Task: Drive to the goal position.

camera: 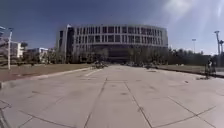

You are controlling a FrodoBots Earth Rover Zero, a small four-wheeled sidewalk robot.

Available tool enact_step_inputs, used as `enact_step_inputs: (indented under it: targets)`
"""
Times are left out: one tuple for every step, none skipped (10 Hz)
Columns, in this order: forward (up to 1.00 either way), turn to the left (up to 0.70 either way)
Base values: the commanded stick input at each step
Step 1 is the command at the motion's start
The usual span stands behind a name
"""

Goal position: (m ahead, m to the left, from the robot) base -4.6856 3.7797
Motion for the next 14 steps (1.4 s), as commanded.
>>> enact_step_inputs:
  targets:
    - [0.70, 0.09]
    - [0.70, 0.01]
    - [0.70, 0.00]
    - [0.70, 0.00]
    - [0.70, 0.00]
    - [0.70, 0.00]
    - [0.70, 0.00]
    - [0.70, 0.00]
    - [0.70, 0.00]
    - [0.70, 0.00]
    - [0.70, 0.00]
    - [0.70, 0.00]
    - [0.70, 0.00]
    - [0.70, 0.00]
